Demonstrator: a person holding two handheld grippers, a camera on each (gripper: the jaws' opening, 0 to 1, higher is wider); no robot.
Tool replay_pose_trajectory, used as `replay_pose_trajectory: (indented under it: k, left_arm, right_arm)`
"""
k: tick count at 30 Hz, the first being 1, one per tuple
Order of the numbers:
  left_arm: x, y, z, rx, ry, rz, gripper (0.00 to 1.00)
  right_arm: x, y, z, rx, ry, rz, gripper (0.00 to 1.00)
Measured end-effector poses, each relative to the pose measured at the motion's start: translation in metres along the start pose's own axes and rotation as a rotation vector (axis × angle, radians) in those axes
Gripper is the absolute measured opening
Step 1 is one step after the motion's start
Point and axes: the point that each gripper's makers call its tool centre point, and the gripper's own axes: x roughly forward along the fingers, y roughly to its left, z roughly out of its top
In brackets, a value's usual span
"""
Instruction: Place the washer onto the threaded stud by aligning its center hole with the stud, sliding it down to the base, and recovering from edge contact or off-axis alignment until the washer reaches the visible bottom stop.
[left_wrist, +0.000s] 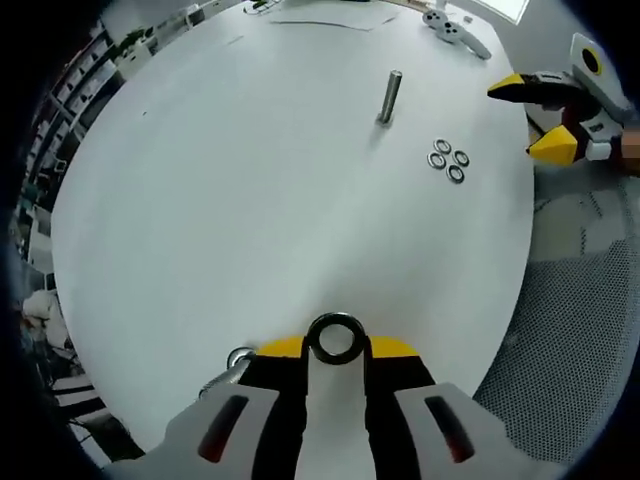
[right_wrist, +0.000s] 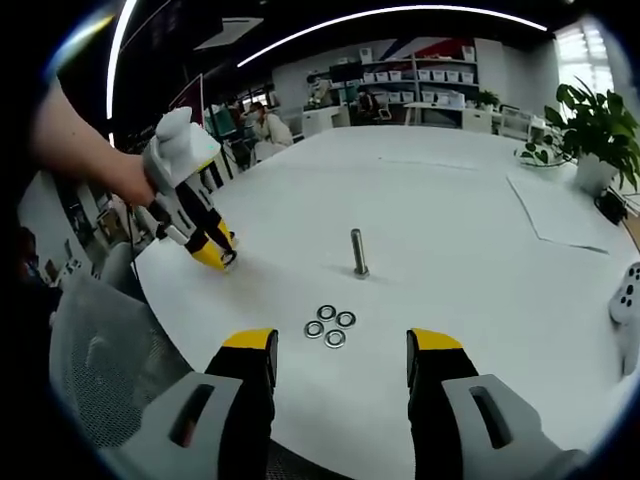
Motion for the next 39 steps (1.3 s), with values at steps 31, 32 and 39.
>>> replay_pose_trajectory:
  k: [31,32,39]
  left_arm:
    - [-0.067,0.046,0.009,-0.059,-0.069,0.032,0.18]
    - [-0.069,0.049,0.008,-0.064,-0.067,0.03,0.18]
    - [-0.068,0.057,-0.003,-0.09,-0.044,0.03,0.18]
  right_arm:
    - [0.0,0.0,-0.002,-0.003,0.007,0.002,0.53]
    - [0.0,0.001,-0.002,-0.004,0.007,0.002,0.53]
    - [0.0,0.001,-0.002,-0.003,0.009,0.003,0.53]
